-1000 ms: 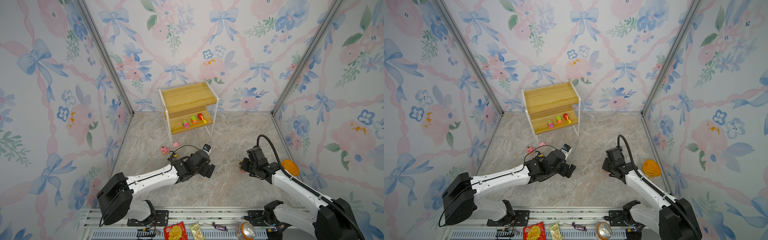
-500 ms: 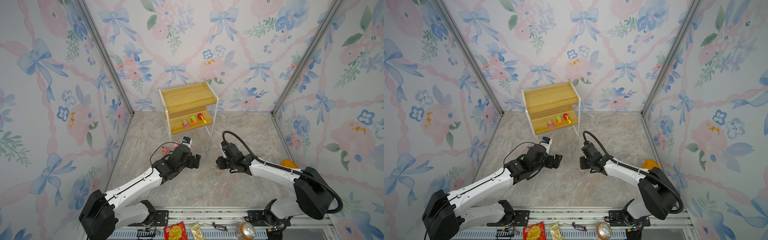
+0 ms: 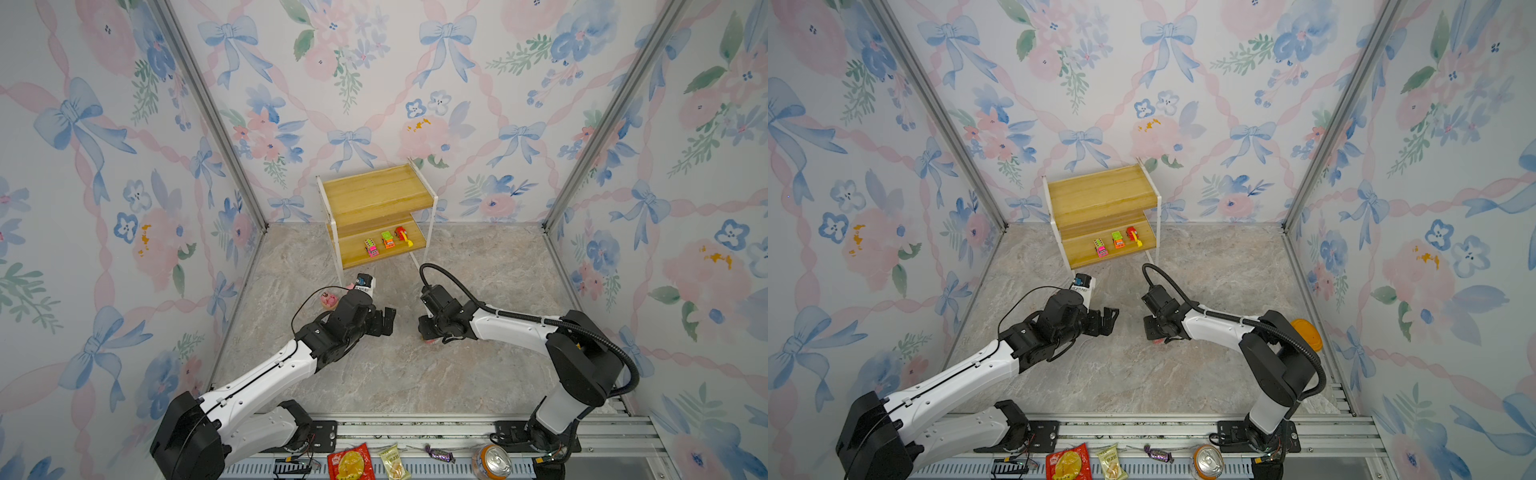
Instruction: Place and organize the plastic toys onto the shelf
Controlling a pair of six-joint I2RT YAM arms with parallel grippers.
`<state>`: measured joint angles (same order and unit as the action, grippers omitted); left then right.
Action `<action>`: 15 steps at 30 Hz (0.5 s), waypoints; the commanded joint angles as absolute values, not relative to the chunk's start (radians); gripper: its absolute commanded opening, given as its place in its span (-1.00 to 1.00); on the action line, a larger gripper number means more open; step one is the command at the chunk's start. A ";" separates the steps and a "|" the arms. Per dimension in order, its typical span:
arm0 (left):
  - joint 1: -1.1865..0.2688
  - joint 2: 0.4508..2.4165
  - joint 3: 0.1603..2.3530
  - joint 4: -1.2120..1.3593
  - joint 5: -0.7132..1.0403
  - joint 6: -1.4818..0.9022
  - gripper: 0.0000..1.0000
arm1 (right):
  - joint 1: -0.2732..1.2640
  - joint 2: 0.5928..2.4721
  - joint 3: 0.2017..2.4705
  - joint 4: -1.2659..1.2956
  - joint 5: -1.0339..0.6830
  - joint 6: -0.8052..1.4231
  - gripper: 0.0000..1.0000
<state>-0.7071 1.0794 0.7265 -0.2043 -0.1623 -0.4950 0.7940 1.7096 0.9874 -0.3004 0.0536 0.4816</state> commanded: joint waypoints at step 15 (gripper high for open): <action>-0.623 0.978 0.728 -0.261 -0.160 -0.461 0.96 | 0.899 1.839 1.197 -0.621 0.313 0.445 -0.07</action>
